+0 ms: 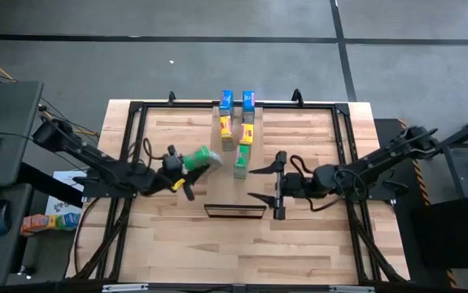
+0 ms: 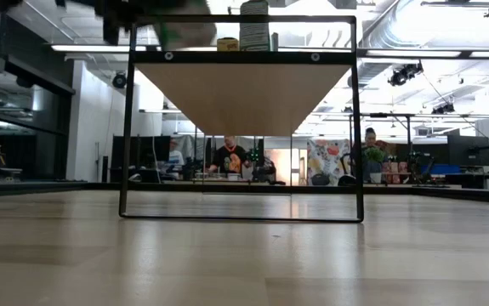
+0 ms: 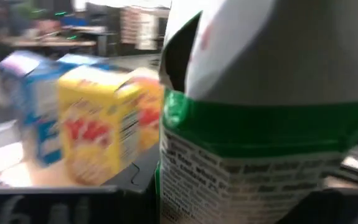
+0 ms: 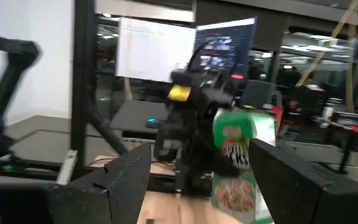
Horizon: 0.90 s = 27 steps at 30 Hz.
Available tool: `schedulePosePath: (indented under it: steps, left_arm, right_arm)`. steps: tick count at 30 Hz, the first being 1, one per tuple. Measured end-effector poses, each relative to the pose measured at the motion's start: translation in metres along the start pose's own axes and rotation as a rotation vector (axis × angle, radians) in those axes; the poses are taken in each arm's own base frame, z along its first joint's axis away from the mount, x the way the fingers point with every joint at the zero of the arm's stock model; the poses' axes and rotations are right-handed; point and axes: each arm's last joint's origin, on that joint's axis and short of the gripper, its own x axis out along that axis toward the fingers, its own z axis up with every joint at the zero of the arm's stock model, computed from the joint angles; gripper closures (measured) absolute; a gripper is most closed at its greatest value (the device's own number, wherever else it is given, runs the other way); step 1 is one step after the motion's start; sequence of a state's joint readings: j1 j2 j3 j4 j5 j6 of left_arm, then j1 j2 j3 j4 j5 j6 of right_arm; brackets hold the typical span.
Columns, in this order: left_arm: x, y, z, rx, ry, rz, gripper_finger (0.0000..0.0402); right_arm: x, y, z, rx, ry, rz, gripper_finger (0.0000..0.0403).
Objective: Stack cereal on shelf
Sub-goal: Put the green cereal box on the shelf
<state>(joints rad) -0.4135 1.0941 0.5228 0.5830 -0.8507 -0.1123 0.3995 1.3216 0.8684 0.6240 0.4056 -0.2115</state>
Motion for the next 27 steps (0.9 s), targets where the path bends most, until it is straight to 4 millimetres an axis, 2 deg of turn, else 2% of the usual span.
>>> schedulePosePath:
  steps: [3, 6, 15, 21, 27]
  left_arm:
    - [0.005, 0.007, -0.019, -0.061, -0.022, 0.082, 0.0277]
    - [0.014, 0.006, -0.019, -0.089, -0.05, 0.1, 0.0276]
    - [0.042, -0.017, -0.033, 0.071, 0.028, 0.162, 0.0275]
    - [0.046, -0.025, -0.037, 0.086, 0.052, 0.179, 0.0275]
    - [0.046, -0.026, -0.041, 0.197, 0.091, 0.167, 0.0273]
  right_arm:
    - [-0.001, 0.001, 0.001, -0.008, 0.001, -0.032, 0.0135]
    - [-0.001, 0.0, 0.001, -0.01, 0.003, -0.045, 0.0135]
    - [-0.001, 0.0, 0.0, -0.01, 0.006, -0.048, 0.0135]
    - [-0.001, 0.0, 0.0, -0.005, 0.009, -0.047, 0.0135]
    - [-0.001, 0.0, 0.0, -0.004, 0.011, -0.046, 0.0135]
